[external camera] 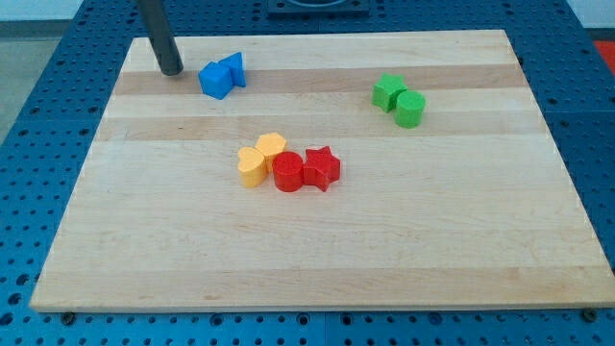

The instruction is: Separate the blue blocks

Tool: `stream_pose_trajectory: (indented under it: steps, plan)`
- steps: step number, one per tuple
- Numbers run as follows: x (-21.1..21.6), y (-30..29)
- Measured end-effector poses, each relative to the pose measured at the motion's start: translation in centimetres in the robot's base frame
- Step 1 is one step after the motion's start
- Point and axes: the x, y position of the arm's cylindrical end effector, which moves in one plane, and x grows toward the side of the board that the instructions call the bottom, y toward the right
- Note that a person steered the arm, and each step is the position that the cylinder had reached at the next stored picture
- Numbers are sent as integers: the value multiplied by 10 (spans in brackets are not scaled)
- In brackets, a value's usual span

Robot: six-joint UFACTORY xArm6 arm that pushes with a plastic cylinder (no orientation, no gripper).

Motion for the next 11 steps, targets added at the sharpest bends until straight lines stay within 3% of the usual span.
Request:
stream_pose_trajectory:
  steps: [2,6,11]
  plan:
    - [9,76]
    - [-19,71]
    - [21,157]
